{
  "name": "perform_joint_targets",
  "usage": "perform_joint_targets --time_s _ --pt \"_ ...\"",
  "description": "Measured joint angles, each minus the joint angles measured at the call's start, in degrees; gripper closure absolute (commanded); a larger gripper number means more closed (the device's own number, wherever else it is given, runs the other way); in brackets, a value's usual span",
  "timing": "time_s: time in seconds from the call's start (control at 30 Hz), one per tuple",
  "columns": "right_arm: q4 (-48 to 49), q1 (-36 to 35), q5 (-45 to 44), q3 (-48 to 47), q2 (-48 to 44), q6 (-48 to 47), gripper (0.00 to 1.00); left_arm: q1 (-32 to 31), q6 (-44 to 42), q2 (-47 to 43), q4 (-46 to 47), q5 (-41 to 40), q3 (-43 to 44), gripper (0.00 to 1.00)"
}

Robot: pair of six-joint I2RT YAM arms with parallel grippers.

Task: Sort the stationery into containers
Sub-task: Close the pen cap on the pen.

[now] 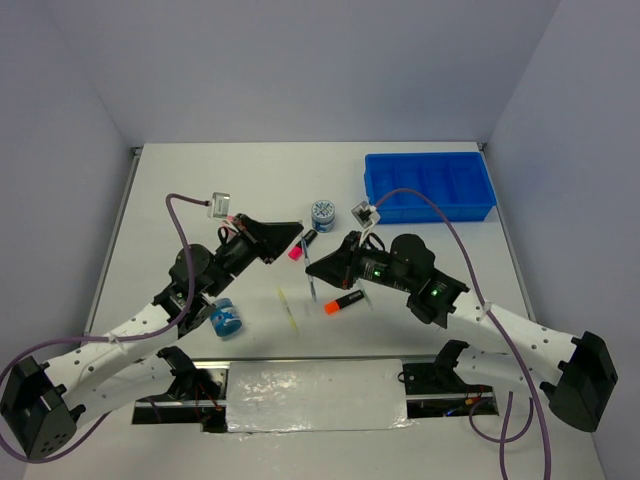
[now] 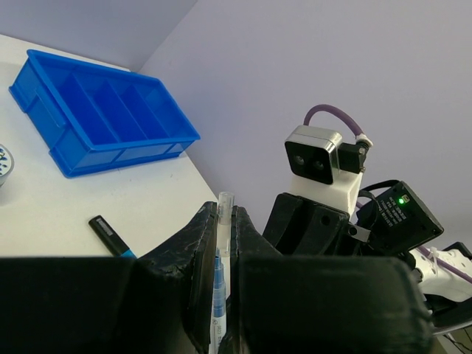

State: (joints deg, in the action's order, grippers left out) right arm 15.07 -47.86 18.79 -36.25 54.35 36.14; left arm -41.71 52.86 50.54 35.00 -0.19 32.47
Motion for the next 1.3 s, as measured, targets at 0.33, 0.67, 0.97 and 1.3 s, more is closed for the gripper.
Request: perform_joint_targets --time_s 0.33,0.67,0.97,1.3 --pt "-0.09 0.0 0.07 -0.11 0.46 0.02 1.0 -0.02 -0.04 -0.2 -0.15 -1.22 -0.33 0.94" --pt "-0.13 0.0 1.14 -0.09 2.08 0.02 1.0 -0.02 -0.59 -2.01 -2.84 -3.52 -0.2 0.94" --pt "-0.2 -0.02 1.77 -0.2 2.25 0.0 1.0 -0.02 -0.57 -1.86 -2.95 -3.58 -0.2 0.94" --pt "-0.83 -0.02 1.46 -0.85 2.01 -0.42 1.0 -0.02 -0.48 -0.7 -2.84 -3.13 -0.2 0.94"
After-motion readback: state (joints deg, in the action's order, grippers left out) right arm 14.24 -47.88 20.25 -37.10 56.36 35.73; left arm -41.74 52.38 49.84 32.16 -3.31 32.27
